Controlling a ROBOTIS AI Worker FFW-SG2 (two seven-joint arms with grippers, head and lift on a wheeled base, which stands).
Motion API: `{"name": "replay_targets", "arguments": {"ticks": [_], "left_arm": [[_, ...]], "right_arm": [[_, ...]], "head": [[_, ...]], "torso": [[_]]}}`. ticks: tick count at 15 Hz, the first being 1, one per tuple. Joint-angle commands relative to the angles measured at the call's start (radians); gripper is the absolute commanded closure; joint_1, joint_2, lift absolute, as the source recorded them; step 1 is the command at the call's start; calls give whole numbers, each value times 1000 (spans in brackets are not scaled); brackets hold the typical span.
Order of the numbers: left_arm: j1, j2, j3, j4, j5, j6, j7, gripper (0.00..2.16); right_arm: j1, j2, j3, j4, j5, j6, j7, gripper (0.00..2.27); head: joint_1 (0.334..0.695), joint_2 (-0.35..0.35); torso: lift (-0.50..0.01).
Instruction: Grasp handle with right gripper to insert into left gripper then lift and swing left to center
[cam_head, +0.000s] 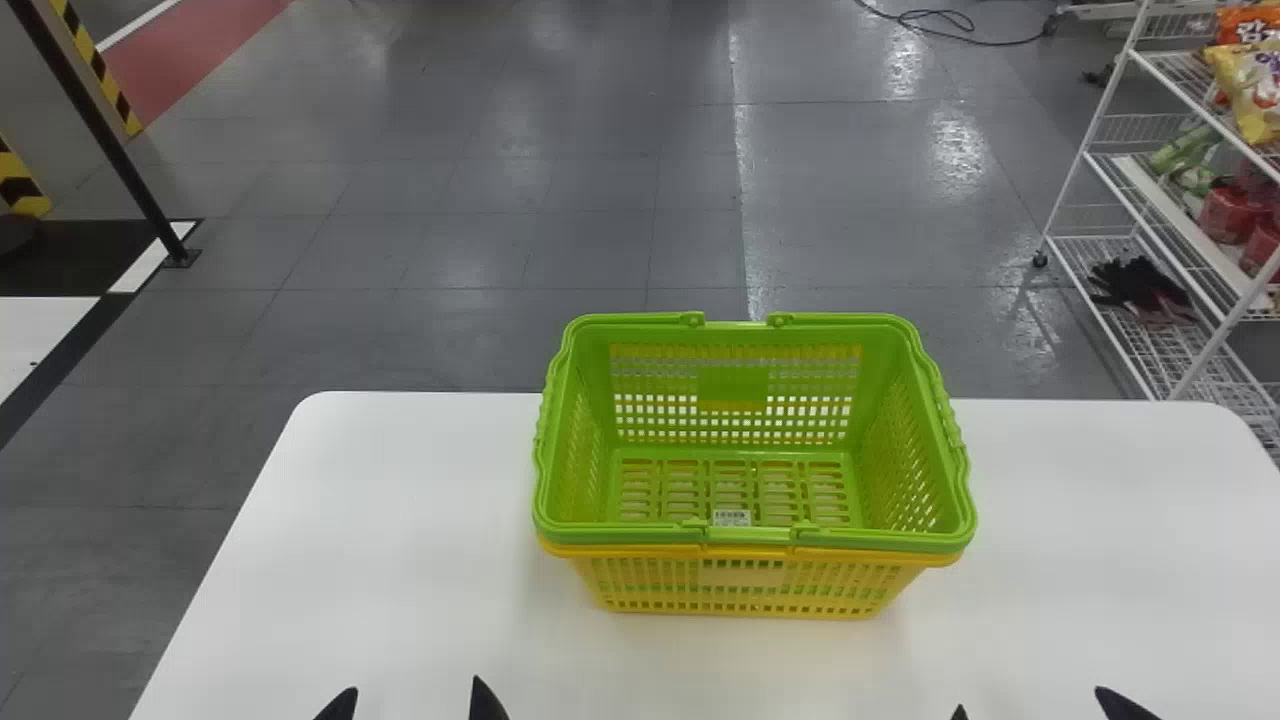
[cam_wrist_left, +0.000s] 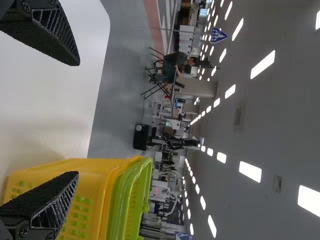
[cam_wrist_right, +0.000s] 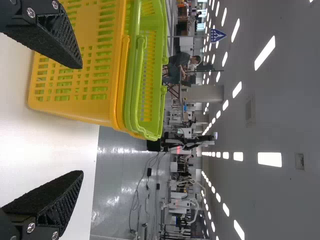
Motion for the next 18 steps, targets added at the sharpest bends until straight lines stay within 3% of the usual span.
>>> {"name": "replay_targets", "arguments": {"ticks": [1,11,15,18], "left_arm": [[0,0,-3,1,-8,-21,4,-2],[0,6,3,-48,-49,-30,19,70],[17,42,63,-218,-51,170,-5,73],[18,66,158,-381,-25,437,-85,73]], "right_arm": [[0,1,0,1,0,2,0,39],[2,1,0,4,0,5,0,39],[2,1,-6,7,0,8,0,39],[2,1,-6,10,0,11,0,39]], "head": [[695,93],[695,81],[695,77],[695,78]], "torso": [[-93],[-93],[-93],[-93]]}}
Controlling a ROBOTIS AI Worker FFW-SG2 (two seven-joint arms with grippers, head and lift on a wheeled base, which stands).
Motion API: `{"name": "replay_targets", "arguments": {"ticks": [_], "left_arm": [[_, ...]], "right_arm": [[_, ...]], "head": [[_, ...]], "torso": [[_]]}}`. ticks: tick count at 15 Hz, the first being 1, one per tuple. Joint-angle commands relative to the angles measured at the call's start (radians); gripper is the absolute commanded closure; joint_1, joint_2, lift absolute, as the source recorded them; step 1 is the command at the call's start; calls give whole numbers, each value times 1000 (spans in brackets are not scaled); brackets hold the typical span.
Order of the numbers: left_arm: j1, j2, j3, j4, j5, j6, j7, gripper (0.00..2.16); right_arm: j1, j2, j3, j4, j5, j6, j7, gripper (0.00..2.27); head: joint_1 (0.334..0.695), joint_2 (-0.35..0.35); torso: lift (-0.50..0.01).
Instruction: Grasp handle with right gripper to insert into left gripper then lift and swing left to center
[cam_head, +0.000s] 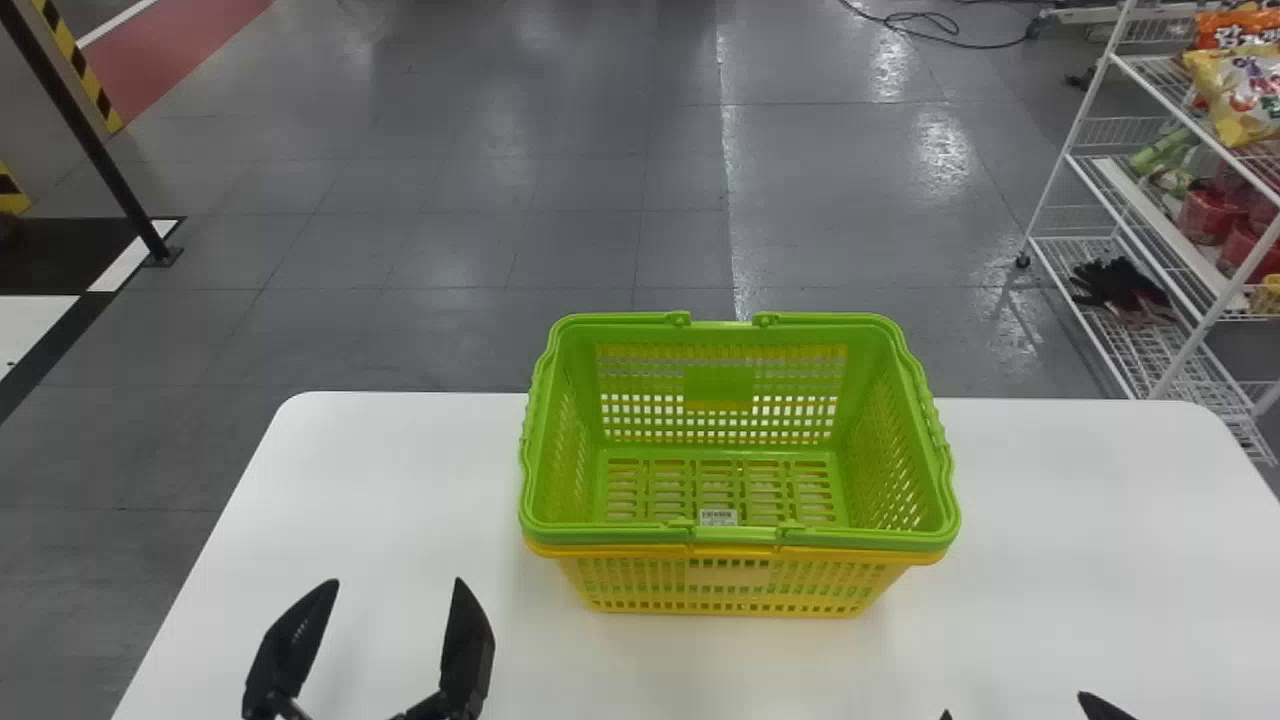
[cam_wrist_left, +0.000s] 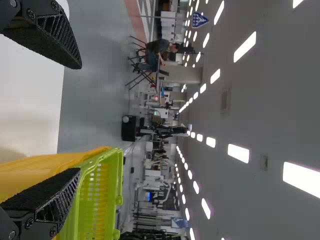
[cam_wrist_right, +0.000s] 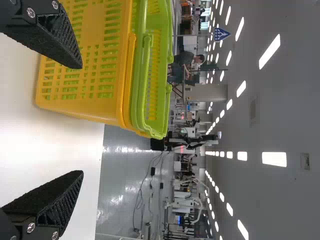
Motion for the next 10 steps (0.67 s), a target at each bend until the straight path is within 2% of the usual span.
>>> {"name": "replay_targets", "arguments": {"ticks": [1,3,5,10], "left_arm": [[-4,8,88,-114,23,198,-70,73],[-30,14,144,-174,57,315,-134,73],[-59,13,233,-246,167,487,-271,73],[-242,10,332,-318,285,901,-418,53]], "right_arm": [[0,0,0,3,0,1,0,39],[0,0,-2,5,-3,1,0,39],[0,0,-3,6,-3,4,0,39],[0,0,-5,9,-3,19,0,39]], "head": [[695,81],[695,84],[695,97],[695,111]], "torso": [[-93],[-93],[-93],[-93]]}}
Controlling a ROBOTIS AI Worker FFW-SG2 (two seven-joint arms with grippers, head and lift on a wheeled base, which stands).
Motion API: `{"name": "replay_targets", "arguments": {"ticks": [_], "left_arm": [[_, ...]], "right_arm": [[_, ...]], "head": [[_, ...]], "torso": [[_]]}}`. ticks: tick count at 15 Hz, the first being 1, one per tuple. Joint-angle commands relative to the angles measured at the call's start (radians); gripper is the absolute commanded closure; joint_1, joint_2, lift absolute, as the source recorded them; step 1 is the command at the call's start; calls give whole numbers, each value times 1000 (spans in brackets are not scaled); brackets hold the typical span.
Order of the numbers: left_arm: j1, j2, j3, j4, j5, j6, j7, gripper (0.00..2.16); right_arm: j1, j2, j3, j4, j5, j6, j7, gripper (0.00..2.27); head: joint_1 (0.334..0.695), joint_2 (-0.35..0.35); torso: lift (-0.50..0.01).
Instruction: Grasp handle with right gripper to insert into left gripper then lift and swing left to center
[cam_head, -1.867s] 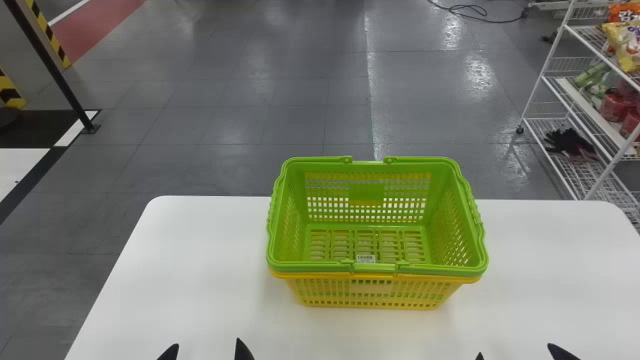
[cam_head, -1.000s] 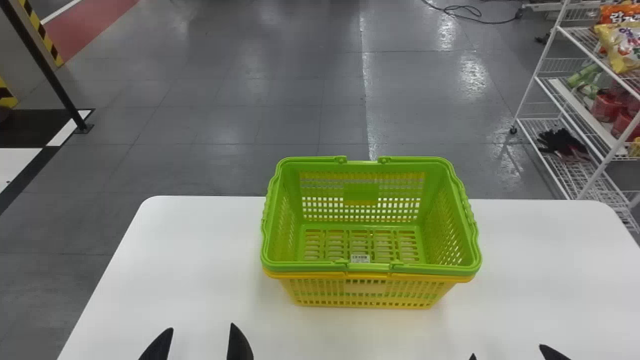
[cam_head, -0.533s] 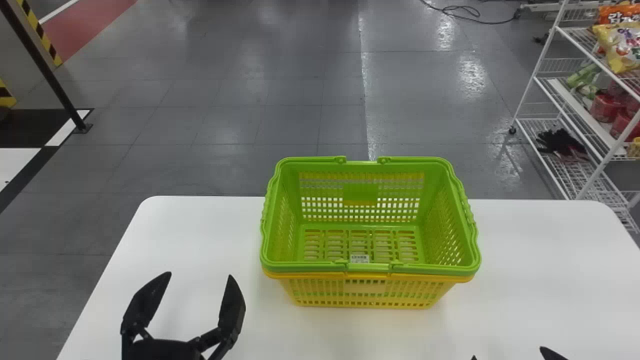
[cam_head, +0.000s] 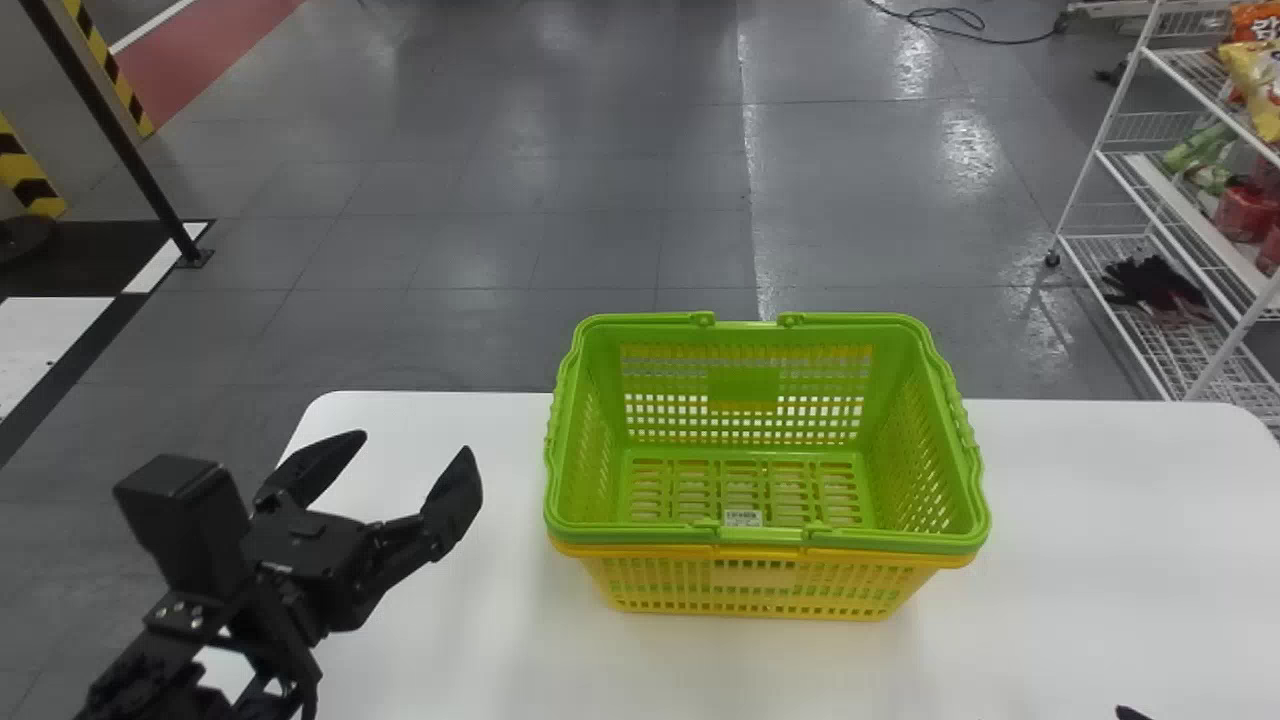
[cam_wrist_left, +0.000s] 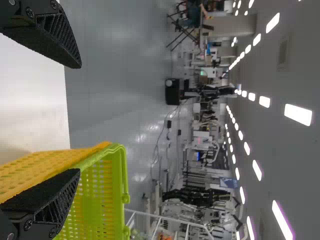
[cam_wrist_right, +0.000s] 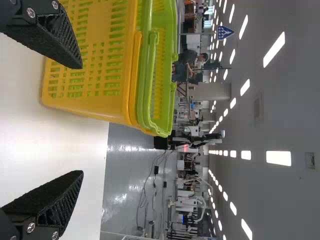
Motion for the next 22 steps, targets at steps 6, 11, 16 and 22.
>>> {"name": "replay_targets", "arguments": {"ticks": [6,11,16,22], "left_arm": [[-340,-7,68,83,215,493,-113,36],[-509,0,71,265,351,698,-170,36],[-653,-6,48,481,422,797,-210,36],[-739,-23,30,643,491,846,-257,36]], "right_arm": [[11,0,2,-11,0,28,0,39],[28,0,-2,-34,0,52,0,39],[52,0,-15,-54,0,56,0,39],[55,1,-21,-54,0,56,0,39]], "head": [[695,85],[695,68],[695,41],[695,11]], "torso": [[-93],[-93],[-93],[-93]]}}
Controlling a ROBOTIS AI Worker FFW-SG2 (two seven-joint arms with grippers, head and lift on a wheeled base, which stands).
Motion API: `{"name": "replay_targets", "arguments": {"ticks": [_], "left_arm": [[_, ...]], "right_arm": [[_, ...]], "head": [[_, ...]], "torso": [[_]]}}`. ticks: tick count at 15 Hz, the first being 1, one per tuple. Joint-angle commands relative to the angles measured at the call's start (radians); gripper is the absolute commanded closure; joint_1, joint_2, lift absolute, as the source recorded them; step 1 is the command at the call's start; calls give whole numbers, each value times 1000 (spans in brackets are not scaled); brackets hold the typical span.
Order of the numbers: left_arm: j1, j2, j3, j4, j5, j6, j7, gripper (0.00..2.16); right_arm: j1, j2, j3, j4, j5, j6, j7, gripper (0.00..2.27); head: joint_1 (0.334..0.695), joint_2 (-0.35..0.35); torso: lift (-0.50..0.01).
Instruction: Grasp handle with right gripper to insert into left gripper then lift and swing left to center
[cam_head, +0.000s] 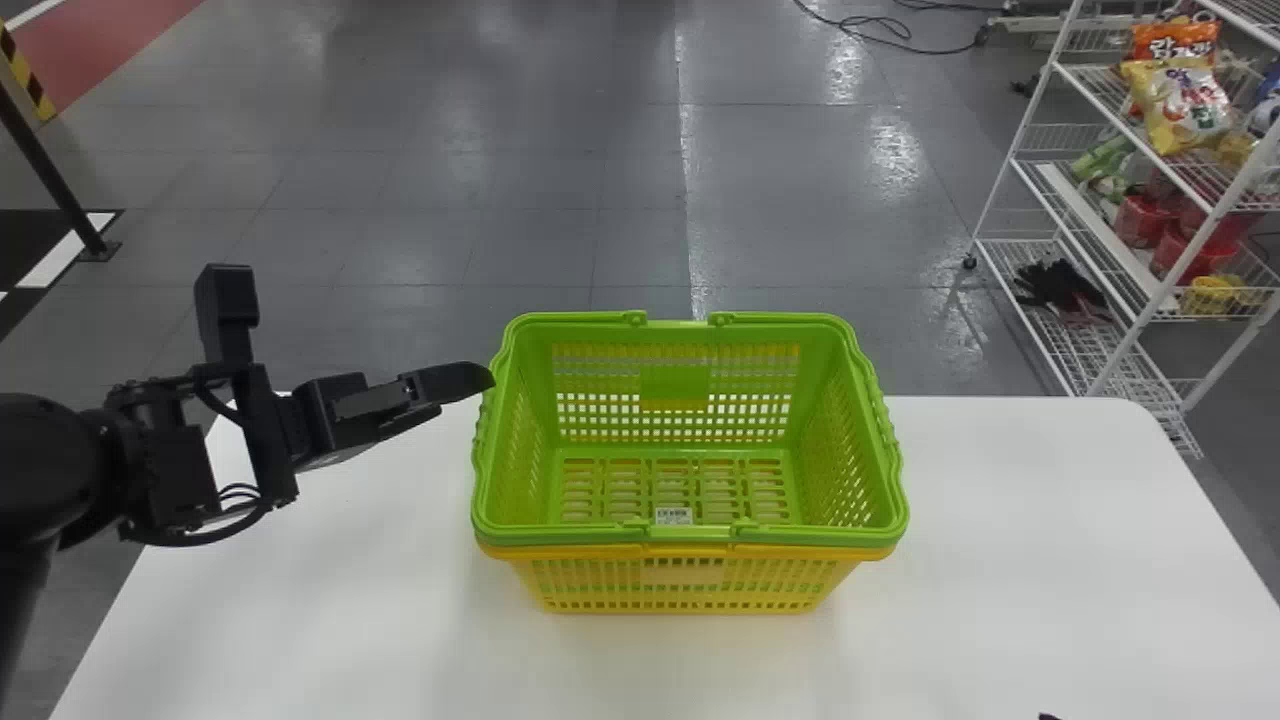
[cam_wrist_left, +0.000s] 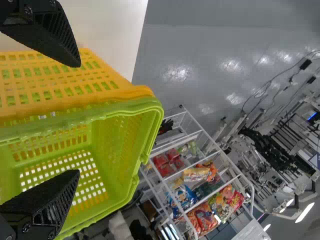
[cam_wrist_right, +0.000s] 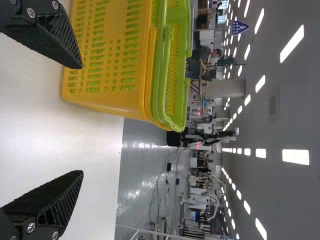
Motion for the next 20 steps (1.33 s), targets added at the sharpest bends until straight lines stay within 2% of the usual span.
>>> {"name": "replay_targets", "arguments": {"ticks": [1,11,20], "left_arm": [[-15,-3,-3,21,29,17,0,36],[-16,-5,-14,11,106,72,-8,36],[-88,-6,-35,-11,247,161,6,39]], "right_arm": [[0,1,-2,0,0,0,0,39],[-9,3,-11,26,-9,0,0,39],[-13,6,-28,17,-11,-6,0,39]], "head": [[695,1],[695,-51],[695,-88]], "torso": [[-93],[-93],[-93]]}}
